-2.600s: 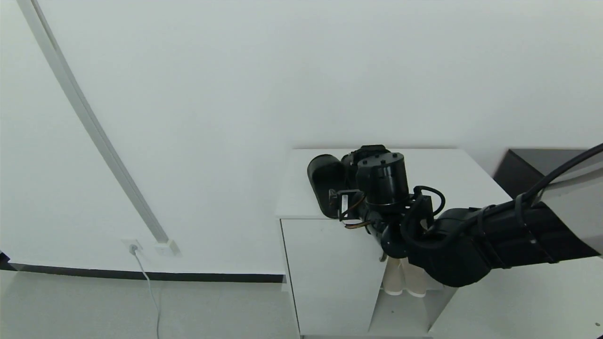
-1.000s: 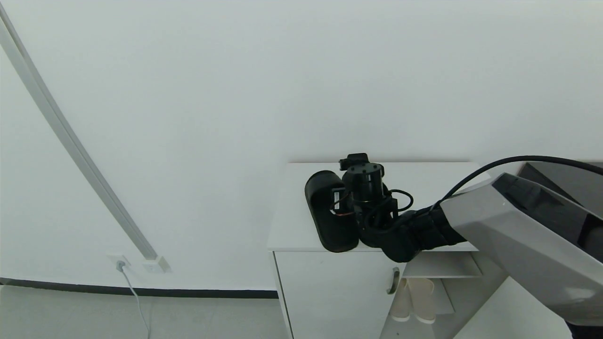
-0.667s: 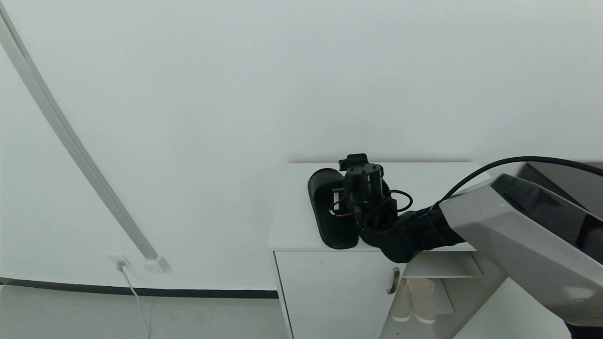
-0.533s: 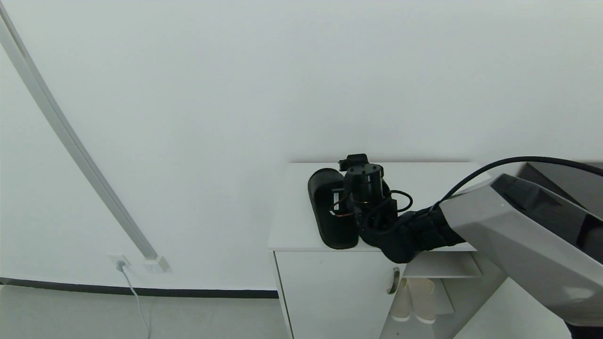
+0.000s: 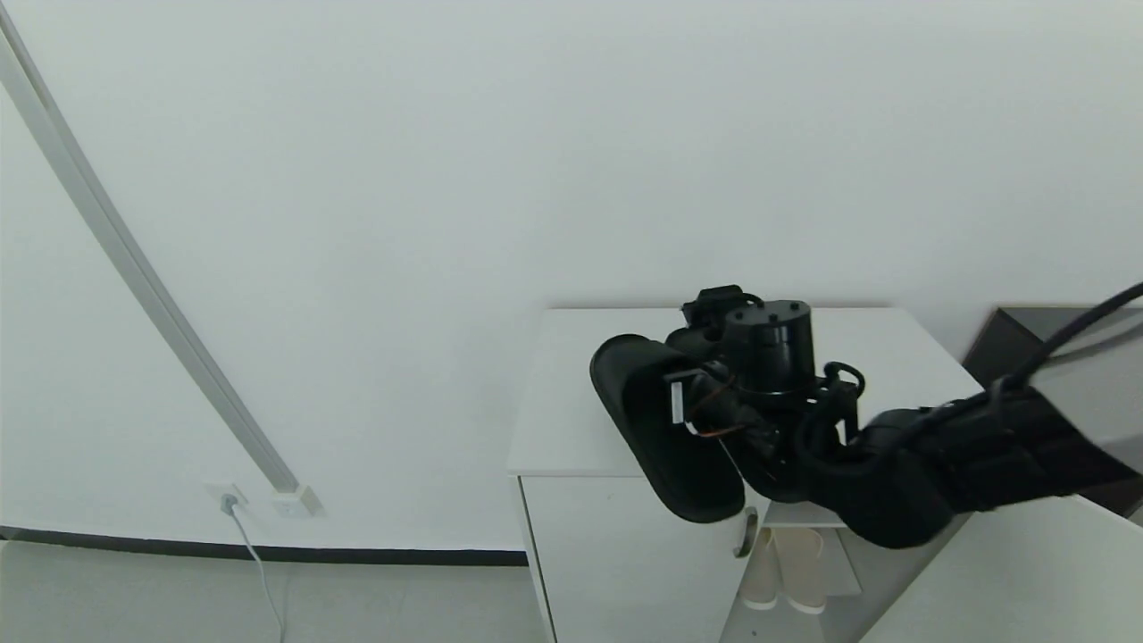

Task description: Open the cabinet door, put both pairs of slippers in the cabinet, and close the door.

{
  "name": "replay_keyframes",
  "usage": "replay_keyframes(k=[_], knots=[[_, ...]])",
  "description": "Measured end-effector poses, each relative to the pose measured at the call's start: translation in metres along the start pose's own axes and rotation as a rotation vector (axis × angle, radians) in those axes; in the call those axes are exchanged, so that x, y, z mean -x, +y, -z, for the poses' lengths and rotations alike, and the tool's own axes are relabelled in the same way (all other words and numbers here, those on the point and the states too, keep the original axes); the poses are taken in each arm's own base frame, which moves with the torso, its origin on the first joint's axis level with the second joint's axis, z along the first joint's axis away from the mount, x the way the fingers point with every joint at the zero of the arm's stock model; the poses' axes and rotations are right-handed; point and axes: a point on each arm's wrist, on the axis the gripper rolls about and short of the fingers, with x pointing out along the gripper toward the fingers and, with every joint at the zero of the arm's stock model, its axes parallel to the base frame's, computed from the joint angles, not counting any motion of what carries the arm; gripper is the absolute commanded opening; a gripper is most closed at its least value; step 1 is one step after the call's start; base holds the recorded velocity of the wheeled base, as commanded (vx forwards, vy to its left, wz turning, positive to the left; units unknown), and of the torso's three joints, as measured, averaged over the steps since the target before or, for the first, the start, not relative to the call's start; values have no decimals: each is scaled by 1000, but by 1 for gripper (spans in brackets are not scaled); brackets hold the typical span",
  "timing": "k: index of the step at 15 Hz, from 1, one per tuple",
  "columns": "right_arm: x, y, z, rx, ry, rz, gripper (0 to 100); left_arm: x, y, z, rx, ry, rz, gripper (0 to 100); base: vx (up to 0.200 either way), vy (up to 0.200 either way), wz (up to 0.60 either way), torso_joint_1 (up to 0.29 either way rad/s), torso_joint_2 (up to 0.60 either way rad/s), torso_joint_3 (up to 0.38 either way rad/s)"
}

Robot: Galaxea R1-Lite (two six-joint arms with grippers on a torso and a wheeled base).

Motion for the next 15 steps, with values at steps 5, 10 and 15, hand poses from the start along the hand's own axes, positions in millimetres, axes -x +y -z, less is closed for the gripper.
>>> replay_keyframes(k=[5, 10, 15], knots=[[89, -11, 1, 17, 17, -90, 0, 0, 0, 0, 1, 0, 0, 0, 0, 0, 0, 0, 0, 0], [105, -10, -3, 11, -3, -118, 0, 0, 0, 0, 1, 0, 0, 0, 0, 0, 0, 0, 0, 0], [105, -8, -2, 15, 1, -125, 0, 0, 0, 0, 1, 0, 2, 0, -200, 0, 0, 2, 4, 3]])
